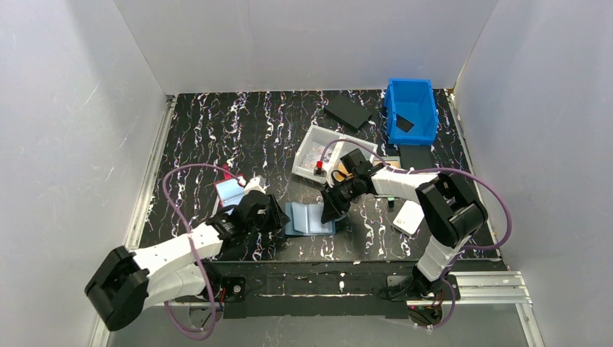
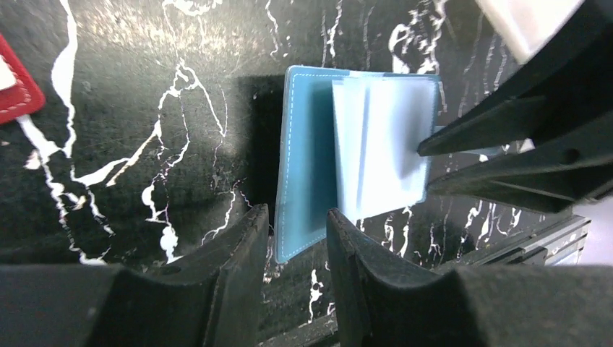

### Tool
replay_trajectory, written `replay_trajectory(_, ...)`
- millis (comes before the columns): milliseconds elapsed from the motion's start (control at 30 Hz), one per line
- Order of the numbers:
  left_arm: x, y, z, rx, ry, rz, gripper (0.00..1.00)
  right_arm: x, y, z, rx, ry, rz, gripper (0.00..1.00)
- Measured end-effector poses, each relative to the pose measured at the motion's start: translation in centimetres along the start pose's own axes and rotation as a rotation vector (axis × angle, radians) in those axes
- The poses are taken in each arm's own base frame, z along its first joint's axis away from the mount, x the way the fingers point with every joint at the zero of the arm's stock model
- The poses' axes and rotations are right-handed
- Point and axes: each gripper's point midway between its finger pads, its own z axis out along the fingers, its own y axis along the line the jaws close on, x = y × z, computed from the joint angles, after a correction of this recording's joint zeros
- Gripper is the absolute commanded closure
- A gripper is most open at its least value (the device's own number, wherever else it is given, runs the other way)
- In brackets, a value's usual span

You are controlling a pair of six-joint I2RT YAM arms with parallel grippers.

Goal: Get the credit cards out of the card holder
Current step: Open the card holder at the center of the board.

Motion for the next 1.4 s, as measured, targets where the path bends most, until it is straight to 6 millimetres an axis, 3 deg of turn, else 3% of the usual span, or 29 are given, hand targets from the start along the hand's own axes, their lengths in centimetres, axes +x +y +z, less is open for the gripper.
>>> replay_trajectory(133,-1.2,-1.1,-2.1,0.062,-0.045,0.046,0.54,-0.1,-0.2,-0.4,-0.011,-0.014,-0.006,0.53)
replay_trajectory(233,-0.8,-3.1,-2.6,0.169,-0.012,0.07,0.57,-0.3,-0.9,-1.1,-0.01,-0.033,0.008,0.53)
replay_trajectory(433,1.2,-7.6,-0.1,0.284,0.149,0.099,0.59,-0.4,-0.9,-1.3,-0.02,-0.043,0.021,0.53)
replay_trajectory(533,2.0,-8.1,1.6,0.273,0.191,0.11,0.6,-0.4,-1.0,-1.4,-0.016,-0.045,0.036,0.53)
replay_trajectory(633,2.3,-7.9,1.9,0.263,0.201,0.115,0.6,-0.3,-1.1,-1.3,-0.016,-0.04,0.047,0.54)
replay_trajectory(767,1.1,-9.1,0.4,0.318,0.148,0.123,0.59,0.1,-1.3,-1.0,-0.018,-0.029,0.074,0.56)
replay_trajectory(933,-1.1,-11.6,-3.0,0.437,0.05,0.126,0.59,0.1,-1.0,-0.9,-0.045,-0.031,0.085,0.63)
replay_trajectory(1000,-1.0,-11.9,-3.7,0.46,0.042,0.135,0.59,0.0,-0.7,-0.9,-0.059,-0.036,0.084,0.66)
replay_trajectory(1167,1.3,-12.2,-4.3,0.486,0.083,0.193,0.59,-0.2,0.3,-0.6,-0.104,-0.046,0.072,0.68)
replay_trajectory(1400,4.2,-11.0,-4.3,0.47,0.132,0.25,0.59,-0.3,1.5,0.0,-0.139,-0.037,0.044,0.67)
